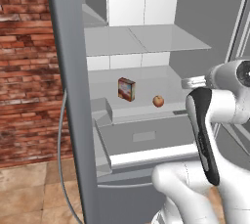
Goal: Place the mustard and mustard from the counter to the top shelf of the fridge. If the existing items in the fridge are on the top shelf, move them to other shelves.
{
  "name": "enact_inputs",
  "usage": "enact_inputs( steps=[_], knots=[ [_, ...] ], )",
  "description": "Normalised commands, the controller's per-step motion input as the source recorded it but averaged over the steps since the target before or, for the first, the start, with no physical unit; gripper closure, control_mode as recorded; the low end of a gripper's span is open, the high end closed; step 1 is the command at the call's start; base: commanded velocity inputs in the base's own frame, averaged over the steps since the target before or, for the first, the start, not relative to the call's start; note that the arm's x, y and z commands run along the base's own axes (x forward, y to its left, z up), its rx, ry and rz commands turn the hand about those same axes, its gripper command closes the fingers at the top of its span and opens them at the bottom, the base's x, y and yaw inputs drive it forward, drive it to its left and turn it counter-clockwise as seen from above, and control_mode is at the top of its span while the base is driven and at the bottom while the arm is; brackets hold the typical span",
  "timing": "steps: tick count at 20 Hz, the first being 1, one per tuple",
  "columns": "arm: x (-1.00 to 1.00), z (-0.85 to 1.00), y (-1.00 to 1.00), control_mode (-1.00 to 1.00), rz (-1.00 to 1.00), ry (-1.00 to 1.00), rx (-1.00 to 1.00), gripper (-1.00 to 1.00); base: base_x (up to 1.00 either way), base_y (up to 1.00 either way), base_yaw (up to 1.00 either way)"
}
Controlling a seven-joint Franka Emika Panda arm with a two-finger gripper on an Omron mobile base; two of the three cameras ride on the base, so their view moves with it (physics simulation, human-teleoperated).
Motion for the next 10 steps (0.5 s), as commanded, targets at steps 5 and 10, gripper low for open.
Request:
enact_inputs(
  steps=[5,10],
  knots=[
    [-1.00,0.20,0.01,-1.00,0.00,0.00,0.00,-1.00,0.00,0.00,0.00],
    [-1.00,0.14,0.01,-1.00,0.02,-0.04,0.01,-1.00,0.00,0.00,0.00]
  ],
)
